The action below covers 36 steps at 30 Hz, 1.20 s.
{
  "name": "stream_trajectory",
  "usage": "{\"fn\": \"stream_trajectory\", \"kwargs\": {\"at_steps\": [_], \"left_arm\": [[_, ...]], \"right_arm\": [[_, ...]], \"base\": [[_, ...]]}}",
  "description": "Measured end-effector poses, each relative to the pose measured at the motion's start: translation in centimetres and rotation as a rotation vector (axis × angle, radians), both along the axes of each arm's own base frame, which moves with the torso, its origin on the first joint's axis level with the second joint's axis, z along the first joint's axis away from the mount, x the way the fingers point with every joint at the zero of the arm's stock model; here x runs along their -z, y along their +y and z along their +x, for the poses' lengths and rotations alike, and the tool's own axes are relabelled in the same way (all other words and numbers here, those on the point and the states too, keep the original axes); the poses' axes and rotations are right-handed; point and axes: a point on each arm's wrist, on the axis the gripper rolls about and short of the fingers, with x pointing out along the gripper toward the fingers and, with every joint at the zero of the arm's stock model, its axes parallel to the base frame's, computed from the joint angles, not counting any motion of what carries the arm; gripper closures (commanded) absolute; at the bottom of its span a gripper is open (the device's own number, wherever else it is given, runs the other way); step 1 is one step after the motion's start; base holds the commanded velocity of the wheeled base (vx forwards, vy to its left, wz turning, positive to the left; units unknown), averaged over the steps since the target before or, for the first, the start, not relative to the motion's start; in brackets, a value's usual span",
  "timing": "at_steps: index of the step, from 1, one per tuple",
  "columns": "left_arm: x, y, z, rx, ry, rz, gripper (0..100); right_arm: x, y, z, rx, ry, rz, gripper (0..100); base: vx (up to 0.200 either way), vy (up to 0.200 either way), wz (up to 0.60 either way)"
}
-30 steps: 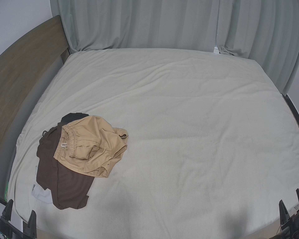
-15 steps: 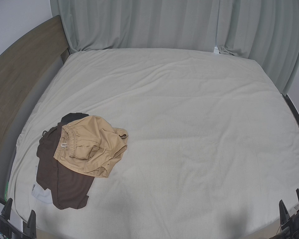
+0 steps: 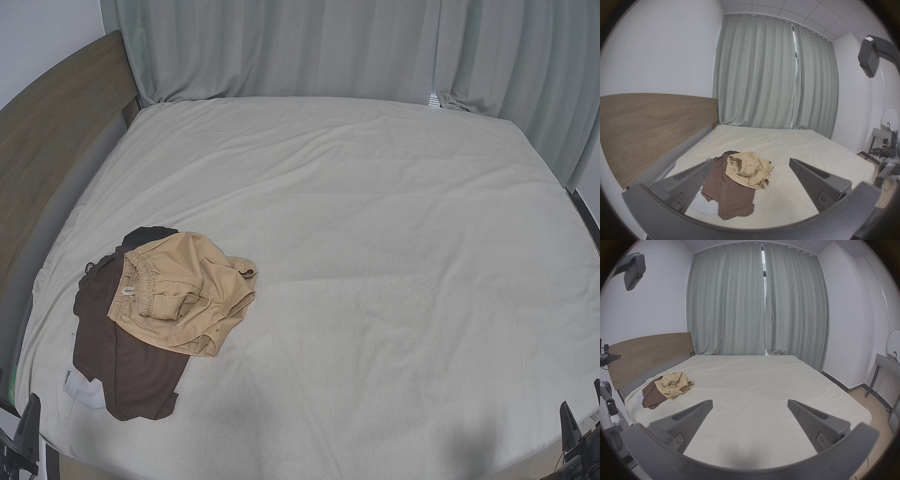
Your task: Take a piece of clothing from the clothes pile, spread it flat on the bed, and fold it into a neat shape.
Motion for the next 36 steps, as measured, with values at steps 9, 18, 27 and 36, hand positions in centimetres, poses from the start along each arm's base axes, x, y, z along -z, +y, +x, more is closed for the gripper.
{"fn": "stream_trajectory", "kwargs": {"at_steps": [9, 18, 27, 36], "left_arm": [[-2.3, 0.0, 1.7, 0.099, 0.091, -0.096, 0], [-3.3, -0.5, 3.8, 0.201, 0.207, -0.175, 0], [-3.8, -1.1, 5.7, 0.256, 0.288, -0.201, 0], [-4.5, -1.7, 8.5, 0.328, 0.320, -0.243, 0]], "right_arm": [[0.0, 0.0, 0.0, -0.001, 0.000, 0.000, 0], [0.0, 0.0, 0.0, -0.002, 0.000, 0.001, 0], [0.0, 0.0, 0.0, -0.001, 0.000, 0.001, 0], [0.0, 0.0, 0.0, -0.002, 0.000, 0.001, 0]], "base": [[0.000, 0.000, 0.00], [0.000, 0.000, 0.00], [0.000, 0.000, 0.00], [0.000, 0.000, 0.00]]}}
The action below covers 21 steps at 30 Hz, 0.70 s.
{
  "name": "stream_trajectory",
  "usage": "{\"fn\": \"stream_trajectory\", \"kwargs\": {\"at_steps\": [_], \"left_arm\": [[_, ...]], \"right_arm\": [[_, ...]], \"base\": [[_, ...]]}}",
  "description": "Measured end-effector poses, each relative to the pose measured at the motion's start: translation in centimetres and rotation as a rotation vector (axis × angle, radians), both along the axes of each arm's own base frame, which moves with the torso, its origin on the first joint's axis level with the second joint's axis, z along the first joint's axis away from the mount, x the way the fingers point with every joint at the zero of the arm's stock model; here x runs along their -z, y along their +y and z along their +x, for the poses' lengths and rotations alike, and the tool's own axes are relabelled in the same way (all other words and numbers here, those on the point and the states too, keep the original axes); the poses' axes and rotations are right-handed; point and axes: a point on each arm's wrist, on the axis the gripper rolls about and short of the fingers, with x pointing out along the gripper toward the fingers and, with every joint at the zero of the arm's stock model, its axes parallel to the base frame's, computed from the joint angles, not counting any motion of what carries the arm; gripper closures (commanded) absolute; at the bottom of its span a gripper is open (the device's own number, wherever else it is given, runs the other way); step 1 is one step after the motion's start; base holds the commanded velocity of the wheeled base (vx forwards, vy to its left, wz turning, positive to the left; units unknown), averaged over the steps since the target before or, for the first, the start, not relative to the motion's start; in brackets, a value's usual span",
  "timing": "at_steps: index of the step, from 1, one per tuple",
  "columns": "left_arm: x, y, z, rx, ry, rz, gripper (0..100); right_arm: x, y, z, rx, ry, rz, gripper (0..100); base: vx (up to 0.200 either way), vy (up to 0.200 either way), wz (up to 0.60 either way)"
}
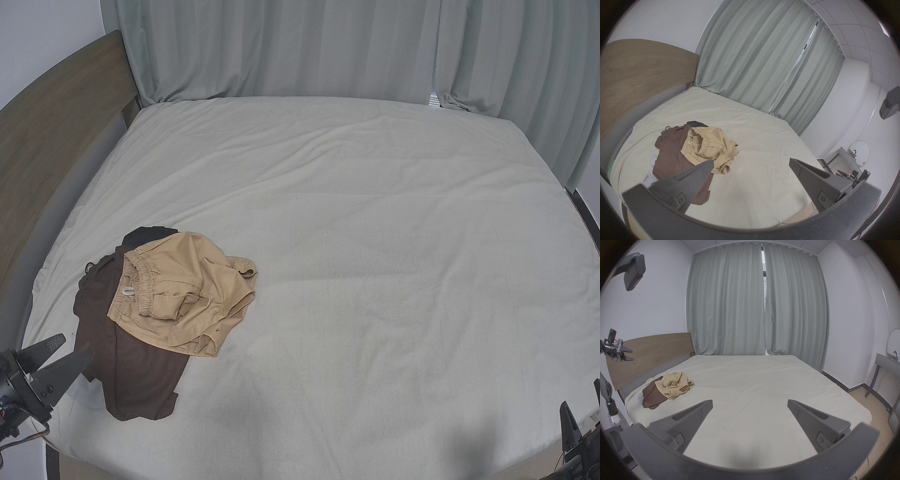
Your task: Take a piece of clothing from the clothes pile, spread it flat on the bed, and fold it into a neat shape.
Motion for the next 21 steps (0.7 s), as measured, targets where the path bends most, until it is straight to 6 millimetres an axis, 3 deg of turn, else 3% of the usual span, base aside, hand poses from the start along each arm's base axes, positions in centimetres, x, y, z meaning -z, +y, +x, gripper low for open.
{"fn": "stream_trajectory", "kwargs": {"at_steps": [11, 21], "left_arm": [[-0.2, -0.2, 3.0, 0.072, 0.027, -0.012, 0], [-0.3, 1.8, 5.9, 0.137, 0.032, -0.045, 0]], "right_arm": [[0.0, 0.0, 0.0, 0.000, 0.000, 0.001, 0], [0.0, 0.0, 0.0, 0.000, 0.001, 0.001, 0]], "base": [[0.000, 0.000, 0.00], [0.000, 0.000, 0.00]]}}
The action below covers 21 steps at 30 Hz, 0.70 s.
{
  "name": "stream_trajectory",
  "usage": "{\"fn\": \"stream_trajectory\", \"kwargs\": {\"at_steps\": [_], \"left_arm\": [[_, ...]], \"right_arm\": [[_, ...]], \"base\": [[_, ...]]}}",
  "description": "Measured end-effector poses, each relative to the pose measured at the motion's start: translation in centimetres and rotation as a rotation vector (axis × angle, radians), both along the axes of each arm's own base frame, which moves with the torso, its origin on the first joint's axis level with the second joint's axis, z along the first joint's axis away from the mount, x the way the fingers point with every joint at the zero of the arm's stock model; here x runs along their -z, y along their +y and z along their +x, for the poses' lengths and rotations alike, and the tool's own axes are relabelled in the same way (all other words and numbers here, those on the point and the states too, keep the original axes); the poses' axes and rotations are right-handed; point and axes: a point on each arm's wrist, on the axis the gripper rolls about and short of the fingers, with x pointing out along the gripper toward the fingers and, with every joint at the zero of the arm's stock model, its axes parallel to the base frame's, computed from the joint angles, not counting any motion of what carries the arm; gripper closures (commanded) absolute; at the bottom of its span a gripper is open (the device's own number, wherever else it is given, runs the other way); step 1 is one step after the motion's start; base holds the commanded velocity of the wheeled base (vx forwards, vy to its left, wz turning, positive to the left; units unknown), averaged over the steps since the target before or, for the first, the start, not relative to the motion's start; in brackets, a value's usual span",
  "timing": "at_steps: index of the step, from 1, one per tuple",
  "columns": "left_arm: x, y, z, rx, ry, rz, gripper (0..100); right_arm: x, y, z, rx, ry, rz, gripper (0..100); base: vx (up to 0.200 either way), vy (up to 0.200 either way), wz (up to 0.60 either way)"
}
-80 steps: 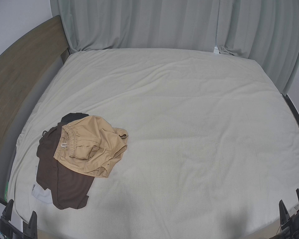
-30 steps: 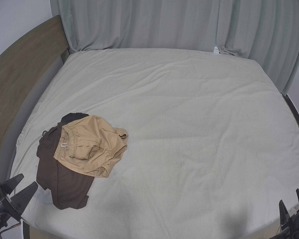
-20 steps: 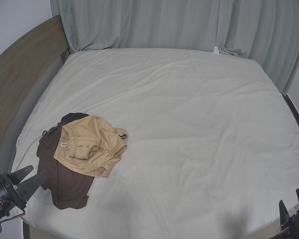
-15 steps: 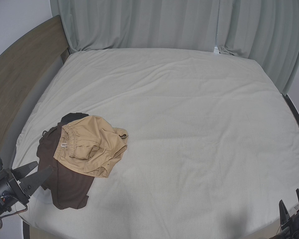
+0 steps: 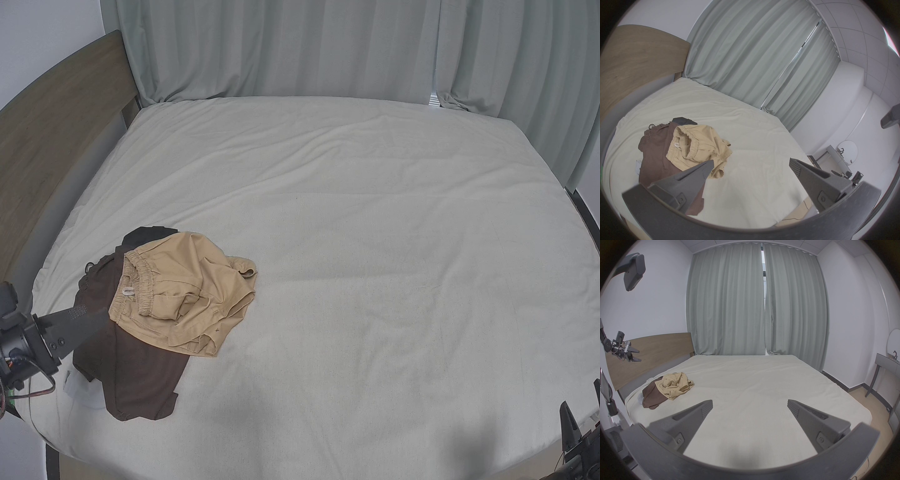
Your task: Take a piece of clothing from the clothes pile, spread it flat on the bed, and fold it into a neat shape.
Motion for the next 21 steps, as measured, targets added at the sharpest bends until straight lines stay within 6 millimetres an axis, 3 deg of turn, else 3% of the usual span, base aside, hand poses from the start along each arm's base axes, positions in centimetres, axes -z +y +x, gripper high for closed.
{"fn": "stream_trajectory", "kwargs": {"at_steps": [21], "left_arm": [[1.8, 2.6, 7.5, -0.049, 0.062, -0.004, 0]], "right_arm": [[0.0, 0.0, 0.0, 0.000, -0.001, 0.000, 0]], "base": [[0.000, 0.000, 0.00]]}}
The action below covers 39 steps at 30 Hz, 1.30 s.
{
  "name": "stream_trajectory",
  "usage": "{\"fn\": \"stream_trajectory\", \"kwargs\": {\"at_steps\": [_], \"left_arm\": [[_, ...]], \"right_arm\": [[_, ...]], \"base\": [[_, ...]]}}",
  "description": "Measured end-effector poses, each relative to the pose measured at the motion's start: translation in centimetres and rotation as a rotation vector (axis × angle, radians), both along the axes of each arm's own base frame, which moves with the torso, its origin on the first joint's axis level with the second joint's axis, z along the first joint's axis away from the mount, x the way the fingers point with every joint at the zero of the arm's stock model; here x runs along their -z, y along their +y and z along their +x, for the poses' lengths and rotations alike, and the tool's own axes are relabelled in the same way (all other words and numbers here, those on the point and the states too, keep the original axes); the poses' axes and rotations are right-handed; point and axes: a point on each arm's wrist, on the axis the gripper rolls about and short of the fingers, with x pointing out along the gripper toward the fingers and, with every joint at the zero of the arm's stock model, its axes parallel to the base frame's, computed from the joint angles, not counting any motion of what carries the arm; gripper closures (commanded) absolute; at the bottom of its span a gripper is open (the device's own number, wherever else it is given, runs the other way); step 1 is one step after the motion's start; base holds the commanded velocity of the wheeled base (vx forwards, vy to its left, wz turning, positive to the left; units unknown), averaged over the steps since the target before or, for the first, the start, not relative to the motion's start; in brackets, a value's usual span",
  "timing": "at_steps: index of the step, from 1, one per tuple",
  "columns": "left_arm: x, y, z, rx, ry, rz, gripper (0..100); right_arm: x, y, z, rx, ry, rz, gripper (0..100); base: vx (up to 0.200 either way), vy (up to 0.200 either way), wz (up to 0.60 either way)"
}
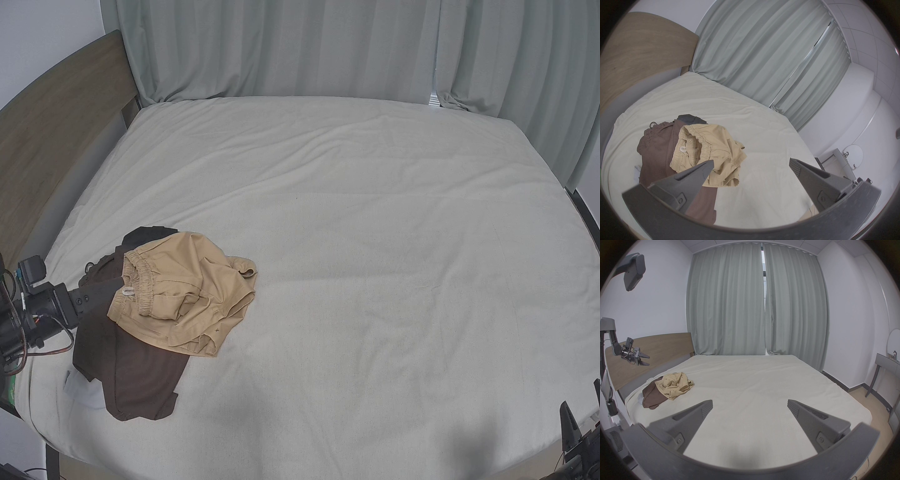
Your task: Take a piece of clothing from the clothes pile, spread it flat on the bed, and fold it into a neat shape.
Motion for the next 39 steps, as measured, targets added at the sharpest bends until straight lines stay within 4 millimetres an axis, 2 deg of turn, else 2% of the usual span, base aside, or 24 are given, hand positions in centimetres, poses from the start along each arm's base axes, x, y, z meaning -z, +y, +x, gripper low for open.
{"fn": "stream_trajectory", "kwargs": {"at_steps": [20, 32, 39], "left_arm": [[3.1, 1.5, 6.8, -0.009, 0.046, -0.004, 0], [6.8, 2.6, 10.5, 0.003, 0.044, 0.060, 0], [8.3, 3.1, 12.3, 0.000, 0.067, 0.056, 0]], "right_arm": [[0.0, 0.0, 0.0, 0.000, 0.000, 0.000, 0], [0.0, 0.0, 0.0, 0.001, 0.000, 0.000, 0], [0.0, 0.0, 0.0, 0.000, 0.000, 0.000, 0]], "base": [[0.000, 0.000, 0.00], [0.000, 0.000, 0.00], [0.000, 0.000, 0.00]]}}
